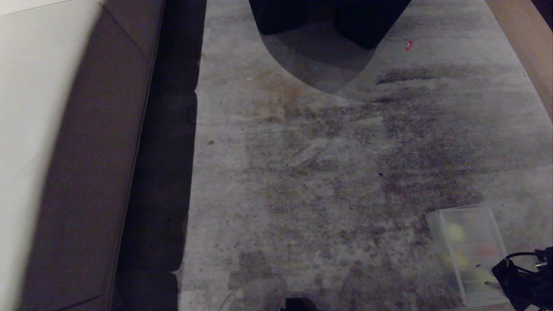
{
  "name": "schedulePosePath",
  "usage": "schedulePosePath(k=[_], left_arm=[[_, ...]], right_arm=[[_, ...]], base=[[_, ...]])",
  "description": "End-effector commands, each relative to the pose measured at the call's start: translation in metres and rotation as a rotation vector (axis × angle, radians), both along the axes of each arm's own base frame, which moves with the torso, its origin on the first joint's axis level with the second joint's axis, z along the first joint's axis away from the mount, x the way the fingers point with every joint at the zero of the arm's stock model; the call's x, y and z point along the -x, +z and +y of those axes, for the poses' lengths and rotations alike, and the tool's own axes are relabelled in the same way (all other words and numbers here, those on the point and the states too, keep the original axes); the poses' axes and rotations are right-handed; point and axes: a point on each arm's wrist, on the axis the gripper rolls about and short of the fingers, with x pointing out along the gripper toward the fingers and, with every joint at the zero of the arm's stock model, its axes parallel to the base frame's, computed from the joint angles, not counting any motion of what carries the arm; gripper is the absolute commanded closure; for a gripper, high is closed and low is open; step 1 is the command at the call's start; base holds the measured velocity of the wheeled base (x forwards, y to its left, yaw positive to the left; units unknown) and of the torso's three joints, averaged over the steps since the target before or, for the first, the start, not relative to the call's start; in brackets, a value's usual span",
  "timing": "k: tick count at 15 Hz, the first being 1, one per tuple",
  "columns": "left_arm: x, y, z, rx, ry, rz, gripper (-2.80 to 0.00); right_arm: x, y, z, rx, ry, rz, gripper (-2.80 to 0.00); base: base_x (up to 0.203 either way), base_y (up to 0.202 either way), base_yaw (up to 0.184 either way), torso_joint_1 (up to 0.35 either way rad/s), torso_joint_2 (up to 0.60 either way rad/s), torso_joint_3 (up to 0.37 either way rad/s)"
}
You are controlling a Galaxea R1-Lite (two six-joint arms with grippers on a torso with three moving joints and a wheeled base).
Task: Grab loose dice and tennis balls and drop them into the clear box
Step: Close the lid
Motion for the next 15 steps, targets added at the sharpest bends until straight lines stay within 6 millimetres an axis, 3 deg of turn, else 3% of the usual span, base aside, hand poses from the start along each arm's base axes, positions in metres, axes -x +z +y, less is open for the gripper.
schedulePosePath(k=[1,6,15], left_arm=[[0.0,0.0,0.0,0.001,0.001,0.003,0.0],[0.0,0.0,0.0,0.001,0.001,0.001,0.0],[0.0,0.0,0.0,0.001,0.001,0.002,0.0]], right_arm=[[-0.014,0.0,0.007,0.016,0.059,-0.014,0.0],[-0.018,0.001,0.01,0.005,0.171,0.033,0.0],[-0.044,0.005,-0.006,-0.12,0.228,0.065,0.0]], base=[[0.0,0.0,0.0,0.0,0.0,0.0],[0.0,0.0,0.0,0.0,0.0,0.0],[0.0,0.0,0.0,0.0,0.0,0.0]])
